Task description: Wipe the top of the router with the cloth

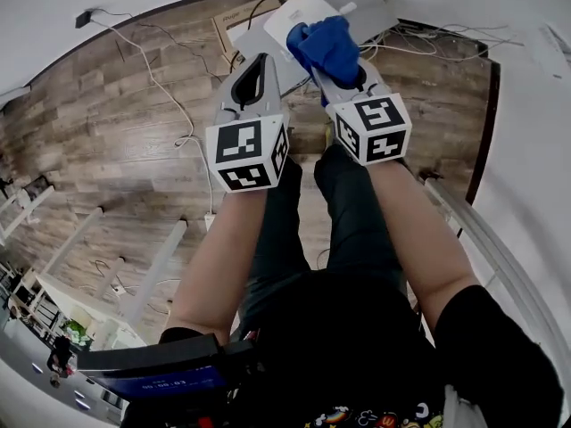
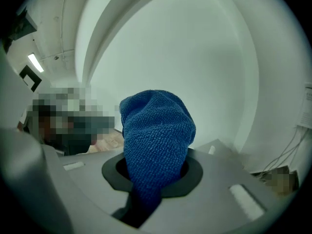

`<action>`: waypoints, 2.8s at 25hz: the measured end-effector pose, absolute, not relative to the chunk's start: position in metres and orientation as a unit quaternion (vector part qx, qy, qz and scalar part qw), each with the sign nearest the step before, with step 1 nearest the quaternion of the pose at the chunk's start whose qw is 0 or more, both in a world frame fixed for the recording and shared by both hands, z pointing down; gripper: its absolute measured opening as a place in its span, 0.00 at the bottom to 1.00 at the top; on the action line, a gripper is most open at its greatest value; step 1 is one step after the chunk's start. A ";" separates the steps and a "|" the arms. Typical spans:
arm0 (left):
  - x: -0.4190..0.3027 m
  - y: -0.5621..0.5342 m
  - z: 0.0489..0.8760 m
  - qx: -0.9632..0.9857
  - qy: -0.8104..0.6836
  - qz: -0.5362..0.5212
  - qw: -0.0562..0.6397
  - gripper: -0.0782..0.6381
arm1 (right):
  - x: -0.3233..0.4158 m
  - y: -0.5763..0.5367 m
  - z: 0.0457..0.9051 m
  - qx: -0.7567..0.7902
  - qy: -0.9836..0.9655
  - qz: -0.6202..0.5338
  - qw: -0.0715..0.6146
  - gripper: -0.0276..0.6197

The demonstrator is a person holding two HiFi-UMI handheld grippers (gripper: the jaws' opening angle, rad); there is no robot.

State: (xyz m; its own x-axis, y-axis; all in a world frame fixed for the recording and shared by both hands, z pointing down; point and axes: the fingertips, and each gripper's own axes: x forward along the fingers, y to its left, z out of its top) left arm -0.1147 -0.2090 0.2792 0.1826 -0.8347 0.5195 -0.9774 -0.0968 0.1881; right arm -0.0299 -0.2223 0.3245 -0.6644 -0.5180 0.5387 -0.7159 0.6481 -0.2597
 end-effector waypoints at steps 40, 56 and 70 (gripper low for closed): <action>-0.160 -0.316 0.528 0.776 -0.599 0.074 0.180 0.11 | -0.123 -0.324 0.551 0.211 -0.925 0.039 0.314 0.20; -0.138 -0.333 0.528 0.806 -0.561 0.075 0.171 0.11 | -0.030 -0.371 0.550 0.344 -0.886 0.077 0.303 0.20; -0.141 -0.313 0.538 0.814 -0.550 0.071 0.174 0.11 | -0.054 -0.303 0.547 0.303 -0.903 0.087 0.293 0.20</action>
